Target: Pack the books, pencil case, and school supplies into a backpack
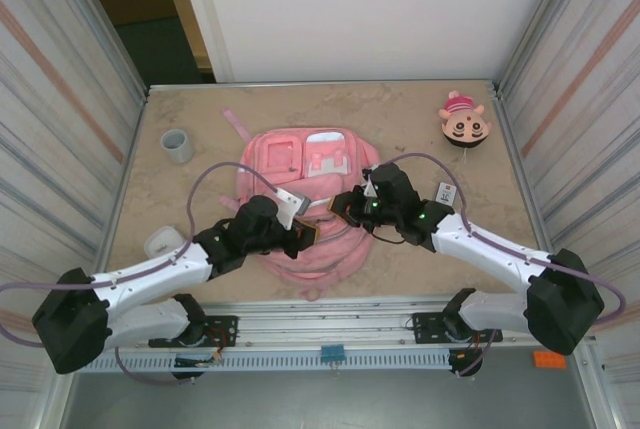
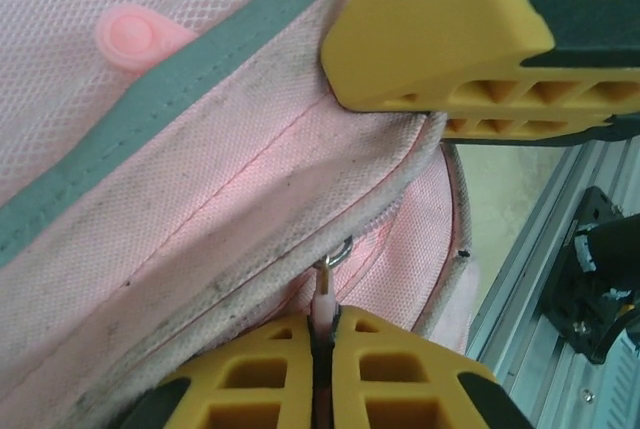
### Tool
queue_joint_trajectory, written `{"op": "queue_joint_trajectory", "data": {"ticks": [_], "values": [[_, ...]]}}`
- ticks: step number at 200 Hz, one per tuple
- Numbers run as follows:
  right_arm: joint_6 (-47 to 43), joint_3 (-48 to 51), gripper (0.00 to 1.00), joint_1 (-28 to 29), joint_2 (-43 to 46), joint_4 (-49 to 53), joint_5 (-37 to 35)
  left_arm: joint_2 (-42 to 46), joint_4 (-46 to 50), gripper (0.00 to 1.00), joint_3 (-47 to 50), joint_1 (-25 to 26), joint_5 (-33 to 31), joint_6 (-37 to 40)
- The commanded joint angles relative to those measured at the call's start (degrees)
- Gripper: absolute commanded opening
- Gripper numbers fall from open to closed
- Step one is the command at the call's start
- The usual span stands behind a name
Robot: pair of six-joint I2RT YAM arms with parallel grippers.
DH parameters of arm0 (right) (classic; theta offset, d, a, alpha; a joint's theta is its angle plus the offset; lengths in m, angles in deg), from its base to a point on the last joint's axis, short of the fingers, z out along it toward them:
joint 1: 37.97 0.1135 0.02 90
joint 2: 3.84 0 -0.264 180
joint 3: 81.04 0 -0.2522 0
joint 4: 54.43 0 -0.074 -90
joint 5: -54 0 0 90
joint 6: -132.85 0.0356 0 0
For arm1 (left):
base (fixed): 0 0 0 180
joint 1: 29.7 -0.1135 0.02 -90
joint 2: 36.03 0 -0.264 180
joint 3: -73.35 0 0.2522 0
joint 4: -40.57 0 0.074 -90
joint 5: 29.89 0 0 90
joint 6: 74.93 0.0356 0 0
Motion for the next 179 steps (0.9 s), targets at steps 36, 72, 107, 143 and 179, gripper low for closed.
{"op": "queue_joint_trajectory", "data": {"ticks": [36,72,107,143,179], "values": [[-5.2,-0.4,0.0,-9.1,7.5,3.2,7.3,12.9,15.7,0.0,3.2,-0.6,-12.1,0.9],[-5.3,0.3,0.02,-12.2,9.7,4.3,7.9,22.8,17.8,0.0,8.2,-1.1,-16.1,0.9],[-0.1,2.2,0.3,-8.6,10.3,0.6,4.9,21.7,9.2,0.0,8.5,-1.6,-10.7,2.5],[5.1,4.0,0.42,1.3,9.1,-5.1,-5.3,14.3,3.9,0.0,5.3,-1.5,-4.5,3.1],[6.9,3.3,0.44,7.0,6.0,-5.6,-13.9,11.2,1.2,0.0,3.5,-0.9,-2.3,3.6]]}}
